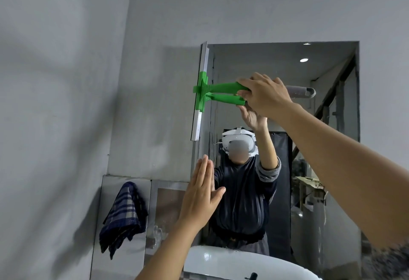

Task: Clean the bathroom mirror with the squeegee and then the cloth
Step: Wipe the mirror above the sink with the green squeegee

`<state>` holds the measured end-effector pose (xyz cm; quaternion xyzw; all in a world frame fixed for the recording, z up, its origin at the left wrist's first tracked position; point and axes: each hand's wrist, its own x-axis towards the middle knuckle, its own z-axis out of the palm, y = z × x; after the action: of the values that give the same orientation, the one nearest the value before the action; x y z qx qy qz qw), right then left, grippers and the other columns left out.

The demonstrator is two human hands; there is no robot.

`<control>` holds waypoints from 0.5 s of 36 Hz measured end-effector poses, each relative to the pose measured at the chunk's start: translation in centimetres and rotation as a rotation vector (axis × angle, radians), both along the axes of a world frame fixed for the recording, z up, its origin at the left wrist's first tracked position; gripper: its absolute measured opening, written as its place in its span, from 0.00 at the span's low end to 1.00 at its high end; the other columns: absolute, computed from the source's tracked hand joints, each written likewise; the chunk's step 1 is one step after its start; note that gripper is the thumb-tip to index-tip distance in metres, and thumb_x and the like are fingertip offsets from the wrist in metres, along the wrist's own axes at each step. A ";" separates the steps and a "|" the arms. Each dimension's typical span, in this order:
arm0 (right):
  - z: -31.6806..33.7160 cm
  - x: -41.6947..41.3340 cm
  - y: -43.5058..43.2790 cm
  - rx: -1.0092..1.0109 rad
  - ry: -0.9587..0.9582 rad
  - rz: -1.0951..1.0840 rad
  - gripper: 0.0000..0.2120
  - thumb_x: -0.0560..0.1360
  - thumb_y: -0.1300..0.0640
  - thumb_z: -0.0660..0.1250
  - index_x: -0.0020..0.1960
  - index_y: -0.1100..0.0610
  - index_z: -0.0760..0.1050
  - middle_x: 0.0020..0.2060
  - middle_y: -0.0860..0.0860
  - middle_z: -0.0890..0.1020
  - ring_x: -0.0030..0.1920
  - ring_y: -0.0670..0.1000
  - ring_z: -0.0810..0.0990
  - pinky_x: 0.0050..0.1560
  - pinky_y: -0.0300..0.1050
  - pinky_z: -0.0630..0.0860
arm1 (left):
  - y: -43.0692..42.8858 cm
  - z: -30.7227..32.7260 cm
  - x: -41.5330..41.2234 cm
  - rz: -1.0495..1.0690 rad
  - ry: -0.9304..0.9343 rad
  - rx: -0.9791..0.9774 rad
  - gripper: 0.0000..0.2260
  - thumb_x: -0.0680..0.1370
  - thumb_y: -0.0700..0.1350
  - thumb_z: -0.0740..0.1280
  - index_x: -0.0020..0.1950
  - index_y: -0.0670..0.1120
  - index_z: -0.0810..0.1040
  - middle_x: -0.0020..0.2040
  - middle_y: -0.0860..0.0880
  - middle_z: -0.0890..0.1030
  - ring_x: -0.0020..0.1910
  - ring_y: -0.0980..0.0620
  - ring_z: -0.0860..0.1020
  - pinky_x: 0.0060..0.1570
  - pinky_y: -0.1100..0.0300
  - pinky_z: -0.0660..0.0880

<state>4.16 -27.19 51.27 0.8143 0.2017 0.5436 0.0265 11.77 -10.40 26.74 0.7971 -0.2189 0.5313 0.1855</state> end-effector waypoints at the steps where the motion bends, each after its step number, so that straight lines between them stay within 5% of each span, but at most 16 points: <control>1: 0.1 -0.1 0.0 -0.006 0.003 -0.007 0.17 0.80 0.49 0.54 0.68 0.48 0.66 0.58 0.54 0.74 0.62 0.56 0.70 0.58 0.52 0.63 | 0.0 0.0 0.0 0.001 0.003 0.000 0.34 0.77 0.60 0.53 0.76 0.44 0.44 0.77 0.48 0.44 0.75 0.54 0.42 0.73 0.51 0.57; 18: -0.1 -1.7 -2.8 0.026 0.034 -0.089 0.16 0.80 0.50 0.53 0.67 0.50 0.67 0.58 0.55 0.74 0.61 0.57 0.71 0.59 0.54 0.63 | 0.2 0.1 -0.1 0.025 0.007 0.017 0.36 0.76 0.63 0.51 0.75 0.46 0.42 0.77 0.50 0.42 0.74 0.57 0.40 0.70 0.51 0.63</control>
<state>2.50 -29.96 51.18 0.8318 0.1586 0.5306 0.0369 11.65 -10.23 26.83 0.8032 -0.2128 0.5288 0.1729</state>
